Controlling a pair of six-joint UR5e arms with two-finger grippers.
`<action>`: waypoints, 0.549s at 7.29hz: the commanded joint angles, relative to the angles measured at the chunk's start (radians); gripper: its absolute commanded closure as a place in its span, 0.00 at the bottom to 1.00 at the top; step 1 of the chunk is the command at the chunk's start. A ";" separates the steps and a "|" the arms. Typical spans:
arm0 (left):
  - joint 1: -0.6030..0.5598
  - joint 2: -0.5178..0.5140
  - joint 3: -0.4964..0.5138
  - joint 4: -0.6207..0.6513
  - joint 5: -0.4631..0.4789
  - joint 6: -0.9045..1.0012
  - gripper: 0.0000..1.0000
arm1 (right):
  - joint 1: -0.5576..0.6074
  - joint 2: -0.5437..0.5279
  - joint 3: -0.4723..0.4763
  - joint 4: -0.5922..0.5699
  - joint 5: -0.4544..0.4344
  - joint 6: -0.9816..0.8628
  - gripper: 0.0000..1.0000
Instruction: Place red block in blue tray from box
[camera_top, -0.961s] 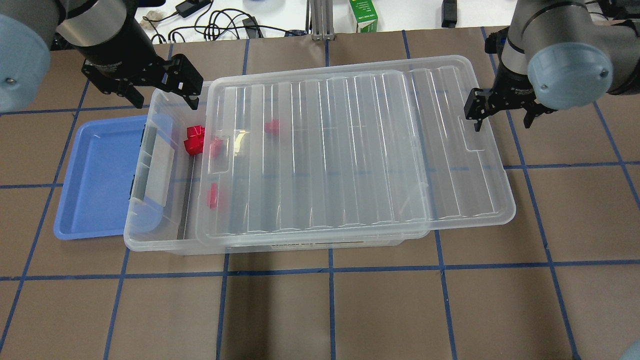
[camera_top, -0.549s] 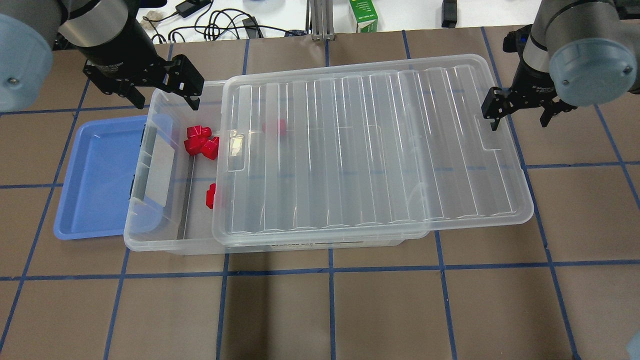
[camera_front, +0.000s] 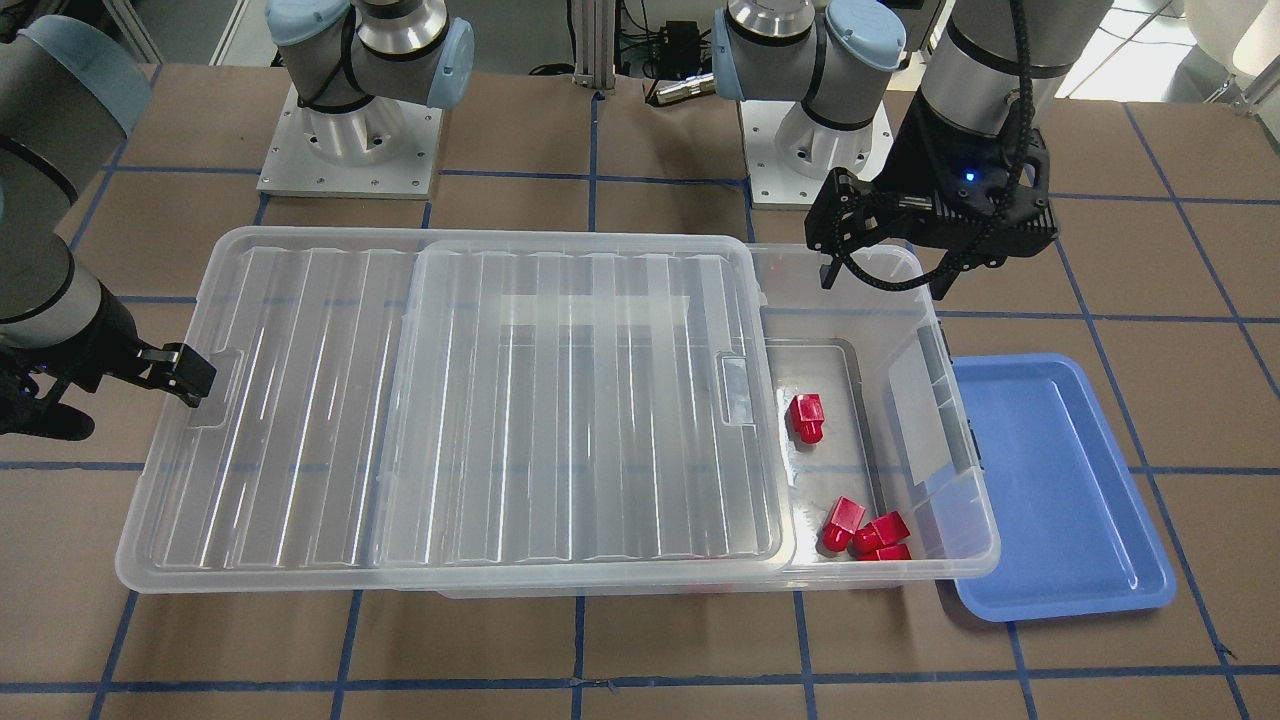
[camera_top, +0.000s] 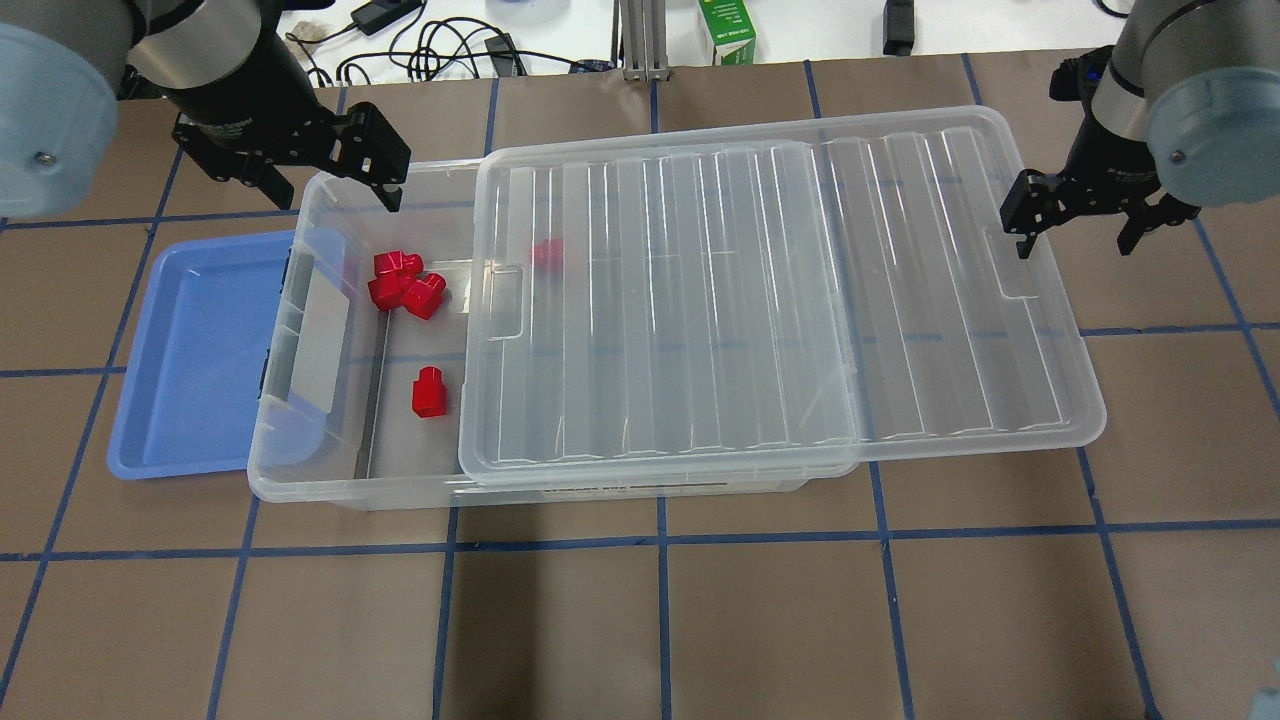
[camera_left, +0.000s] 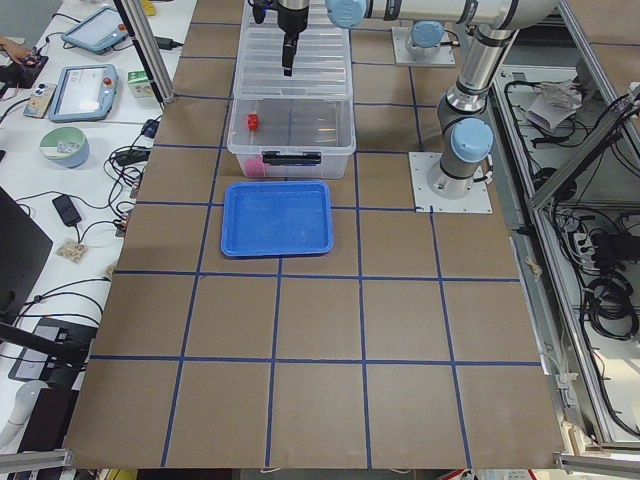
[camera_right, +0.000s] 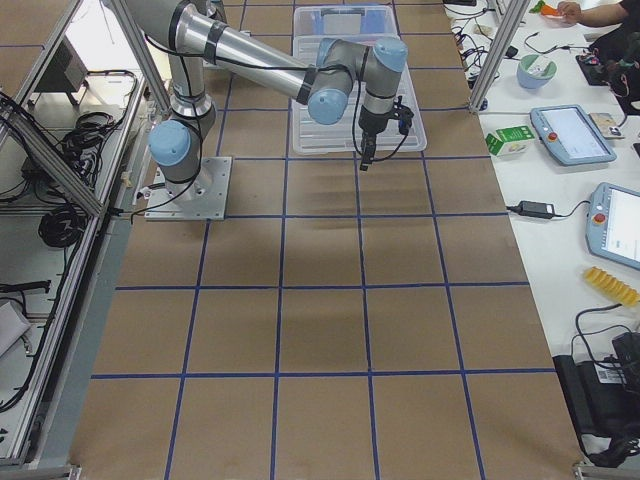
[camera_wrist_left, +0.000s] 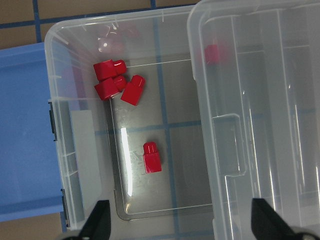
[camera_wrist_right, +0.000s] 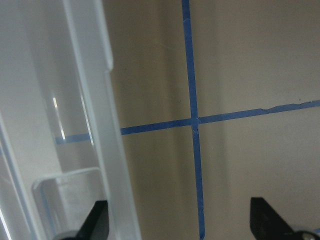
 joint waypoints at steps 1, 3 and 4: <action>-0.006 0.022 -0.020 -0.012 0.003 0.000 0.00 | -0.002 0.000 0.000 0.000 0.000 -0.001 0.00; -0.006 0.001 -0.093 0.062 0.003 0.000 0.00 | -0.005 0.000 0.001 0.000 0.000 0.001 0.00; 0.009 -0.030 -0.133 0.118 0.002 0.015 0.00 | -0.001 0.000 -0.002 0.000 0.000 0.002 0.00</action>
